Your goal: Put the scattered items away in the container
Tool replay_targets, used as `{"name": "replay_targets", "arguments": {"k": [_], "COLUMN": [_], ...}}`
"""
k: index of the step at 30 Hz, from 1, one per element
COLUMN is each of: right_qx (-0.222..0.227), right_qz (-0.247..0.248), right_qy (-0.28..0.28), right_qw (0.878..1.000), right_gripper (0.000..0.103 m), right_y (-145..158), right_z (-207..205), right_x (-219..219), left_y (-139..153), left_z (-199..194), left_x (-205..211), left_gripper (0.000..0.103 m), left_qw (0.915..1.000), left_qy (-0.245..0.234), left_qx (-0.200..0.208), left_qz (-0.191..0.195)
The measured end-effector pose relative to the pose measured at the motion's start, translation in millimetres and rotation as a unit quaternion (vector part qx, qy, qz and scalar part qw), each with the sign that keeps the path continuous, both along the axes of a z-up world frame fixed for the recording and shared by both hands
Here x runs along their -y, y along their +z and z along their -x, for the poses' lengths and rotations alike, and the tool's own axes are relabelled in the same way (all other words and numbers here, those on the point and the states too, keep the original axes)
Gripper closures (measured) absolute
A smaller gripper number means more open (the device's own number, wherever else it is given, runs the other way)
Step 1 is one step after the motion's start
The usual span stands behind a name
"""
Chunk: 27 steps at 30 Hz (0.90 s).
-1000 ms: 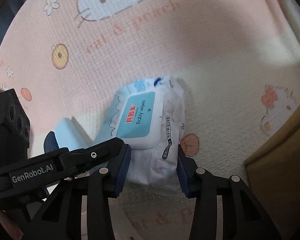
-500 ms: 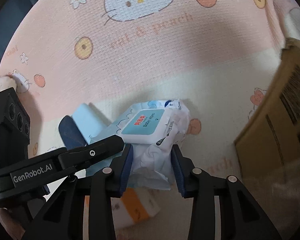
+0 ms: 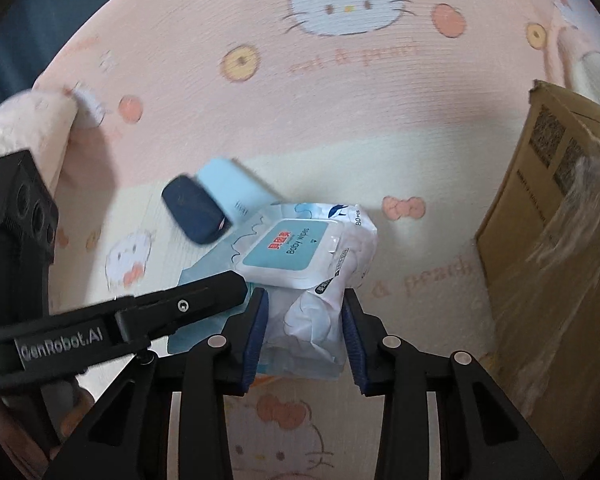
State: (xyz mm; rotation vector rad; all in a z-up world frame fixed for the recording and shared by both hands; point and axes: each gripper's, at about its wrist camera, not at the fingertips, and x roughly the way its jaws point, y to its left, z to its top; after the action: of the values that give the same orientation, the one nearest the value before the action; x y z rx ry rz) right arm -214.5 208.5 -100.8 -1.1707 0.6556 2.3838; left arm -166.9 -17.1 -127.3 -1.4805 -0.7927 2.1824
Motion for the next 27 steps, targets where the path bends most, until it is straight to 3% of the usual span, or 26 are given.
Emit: {"name": "replay_targets", "arguments": {"k": [3, 10, 15, 21, 23, 27], "right_qx": [-0.003, -0.005, -0.022, -0.036, -0.041, -0.064], "right_qz": [0.023, 0.003, 0.007, 0.008, 0.002, 0.038], "right_qy": [0.006, 0.069, 0.043, 0.006, 0.017, 0.038], "right_qw": [1.000, 0.998, 0.999, 0.999, 0.999, 0.996], "right_gripper": [0.070, 0.070, 0.068, 0.061, 0.059, 0.048], "right_y": [-6, -3, 4, 7, 8, -1], "right_z": [-5, -12, -28, -20, -9, 11], "right_x": [1, 13, -4, -38, -52, -82], "left_y": [-8, -24, -28, -29, -29, -27], "left_z": [-5, -12, -14, -16, -15, -15], "left_x": [6, 13, 13, 10, 11, 12], "left_gripper": [0.068, 0.068, 0.068, 0.068, 0.068, 0.068], "left_qw": [1.0000, 0.9997, 0.9995, 0.9990, 0.9991, 0.9993], "left_qy": [-0.003, -0.001, -0.015, -0.026, -0.025, -0.009], "left_qx": [0.002, 0.004, 0.008, 0.001, 0.002, 0.008], "left_qz": [0.000, 0.024, 0.027, 0.035, 0.035, 0.035]}}
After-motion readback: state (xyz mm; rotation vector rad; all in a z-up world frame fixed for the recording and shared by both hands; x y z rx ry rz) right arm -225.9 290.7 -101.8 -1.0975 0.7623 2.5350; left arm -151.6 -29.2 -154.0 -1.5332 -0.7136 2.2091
